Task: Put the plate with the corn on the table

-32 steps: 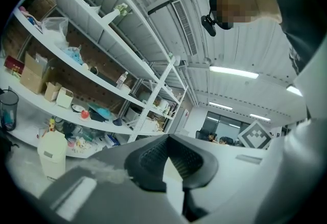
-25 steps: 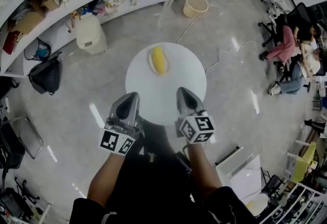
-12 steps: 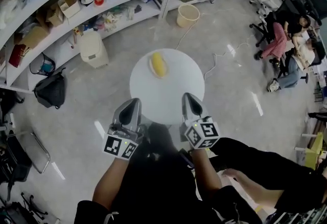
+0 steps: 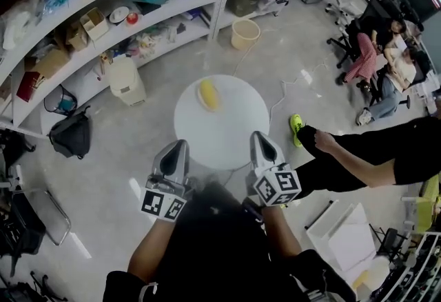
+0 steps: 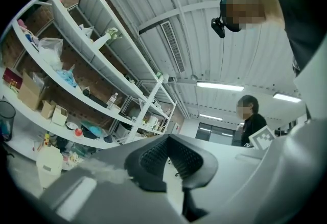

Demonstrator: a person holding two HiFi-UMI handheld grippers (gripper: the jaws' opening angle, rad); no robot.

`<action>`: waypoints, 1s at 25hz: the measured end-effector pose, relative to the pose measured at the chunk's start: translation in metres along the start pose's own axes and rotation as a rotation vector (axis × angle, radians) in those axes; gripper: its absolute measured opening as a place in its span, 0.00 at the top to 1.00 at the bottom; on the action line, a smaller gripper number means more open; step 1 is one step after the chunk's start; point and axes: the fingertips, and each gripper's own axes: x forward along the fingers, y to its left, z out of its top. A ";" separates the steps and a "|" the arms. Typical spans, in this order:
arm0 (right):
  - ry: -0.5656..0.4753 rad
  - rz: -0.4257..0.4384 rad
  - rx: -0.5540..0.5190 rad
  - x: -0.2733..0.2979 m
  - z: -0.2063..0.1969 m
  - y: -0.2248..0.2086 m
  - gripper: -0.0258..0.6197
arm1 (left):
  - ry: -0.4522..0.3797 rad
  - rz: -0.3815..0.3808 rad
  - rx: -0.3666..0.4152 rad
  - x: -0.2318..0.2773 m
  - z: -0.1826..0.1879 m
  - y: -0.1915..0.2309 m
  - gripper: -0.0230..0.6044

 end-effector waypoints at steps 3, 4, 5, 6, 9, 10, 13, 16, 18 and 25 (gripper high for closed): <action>-0.010 0.006 -0.005 -0.007 0.004 -0.002 0.95 | 0.009 -0.001 0.002 0.000 0.000 -0.007 0.96; -0.014 0.010 -0.005 -0.007 0.006 -0.003 0.95 | 0.014 -0.002 0.001 0.001 -0.001 -0.008 0.96; -0.018 0.014 -0.002 -0.007 0.008 -0.004 0.95 | 0.019 -0.002 0.000 0.002 -0.002 -0.010 0.96; -0.023 0.019 0.004 -0.007 0.010 -0.005 0.95 | 0.023 0.001 0.001 0.004 -0.003 -0.011 0.96; -0.033 0.036 0.013 -0.009 0.019 -0.009 0.95 | 0.032 0.011 -0.002 0.006 -0.007 -0.018 0.96; -0.035 0.041 0.012 -0.010 0.021 -0.011 0.95 | 0.033 0.014 -0.001 0.006 -0.007 -0.021 0.96; -0.044 0.048 0.007 -0.011 0.029 -0.018 0.95 | 0.035 0.016 0.006 0.008 -0.008 -0.029 0.96; -0.065 0.054 0.004 -0.012 0.036 -0.022 0.95 | 0.034 0.010 0.023 0.010 -0.005 -0.034 0.96; -0.076 0.060 0.009 -0.012 0.038 -0.024 0.95 | 0.031 0.013 0.031 0.011 -0.004 -0.034 0.96; -0.061 0.095 0.006 -0.007 0.032 -0.017 0.95 | 0.030 0.028 0.046 0.010 0.000 -0.032 0.96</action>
